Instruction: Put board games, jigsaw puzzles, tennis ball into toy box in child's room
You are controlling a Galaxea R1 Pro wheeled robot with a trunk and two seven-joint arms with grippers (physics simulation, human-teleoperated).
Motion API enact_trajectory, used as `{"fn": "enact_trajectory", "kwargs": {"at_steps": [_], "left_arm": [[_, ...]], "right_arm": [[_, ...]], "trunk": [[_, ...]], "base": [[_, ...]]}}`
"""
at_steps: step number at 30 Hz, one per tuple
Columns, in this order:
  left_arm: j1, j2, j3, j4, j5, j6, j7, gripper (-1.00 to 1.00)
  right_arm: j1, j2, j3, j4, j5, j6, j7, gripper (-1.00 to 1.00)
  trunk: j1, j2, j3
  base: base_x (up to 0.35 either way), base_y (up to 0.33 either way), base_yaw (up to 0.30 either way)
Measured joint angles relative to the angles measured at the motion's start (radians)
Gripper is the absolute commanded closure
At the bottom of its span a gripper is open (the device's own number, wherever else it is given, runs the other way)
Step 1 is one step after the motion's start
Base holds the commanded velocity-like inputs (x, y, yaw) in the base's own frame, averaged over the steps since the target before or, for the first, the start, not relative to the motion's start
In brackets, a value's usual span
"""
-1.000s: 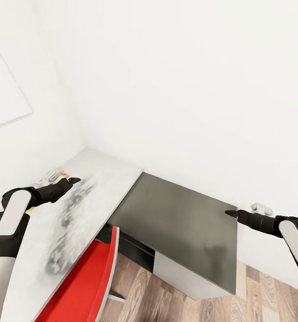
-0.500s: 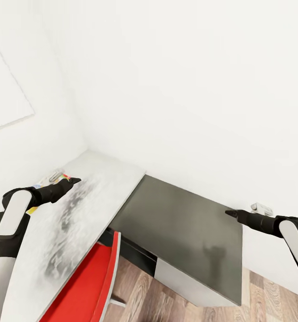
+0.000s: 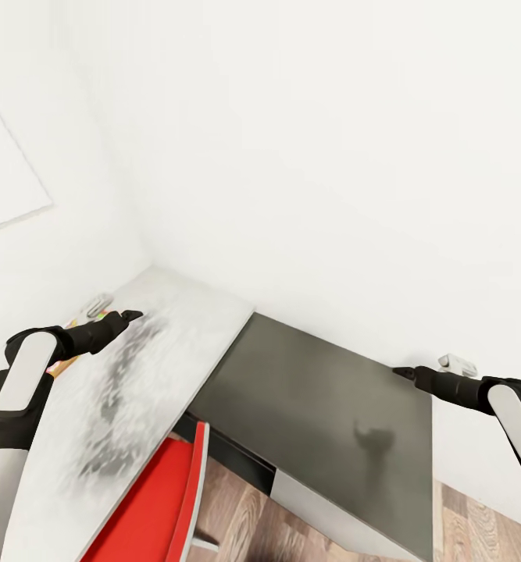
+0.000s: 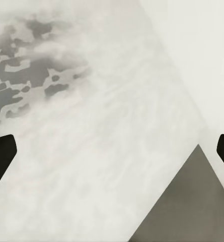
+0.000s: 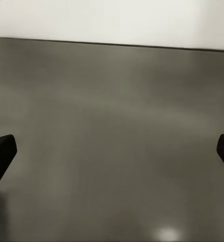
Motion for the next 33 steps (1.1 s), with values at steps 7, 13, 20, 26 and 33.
{"fn": "enact_trajectory", "kwargs": {"at_steps": [7,13,20,26,33], "left_arm": [[0.0,0.0,0.0,0.0,-0.001,0.0,-0.004,-1.0],[0.0,0.0,0.0,0.0,-0.001,0.0,-0.004,-1.0],[0.0,0.0,0.001,0.001,-0.003,0.0,-0.004,-1.0],[0.0,0.006,0.005,0.002,-0.015,-0.002,0.0,-1.0],[-0.006,0.028,0.008,0.011,-0.039,-0.001,-0.001,-1.0]], "right_arm": [[0.0,0.0,0.0,0.0,0.0,-0.001,0.0,-1.0],[0.001,0.0,-0.004,0.0,0.0,-0.004,0.002,-1.0],[0.002,0.0,-0.007,0.001,-0.001,-0.007,0.006,-1.0],[0.003,0.0,-0.007,0.002,-0.001,-0.008,0.008,-1.0],[0.004,0.0,-0.007,0.001,-0.003,-0.008,0.009,-1.0]], "trunk": [[0.0,0.0,0.0],[0.0,0.0,0.0],[0.0,0.0,0.0],[0.0,0.0,0.0],[0.0,0.0,0.0]], "base": [[0.018,0.0,0.0],[0.007,0.0,0.0],[0.003,0.0,0.0],[0.001,0.0,0.0],[0.0,0.0,0.0]]}}
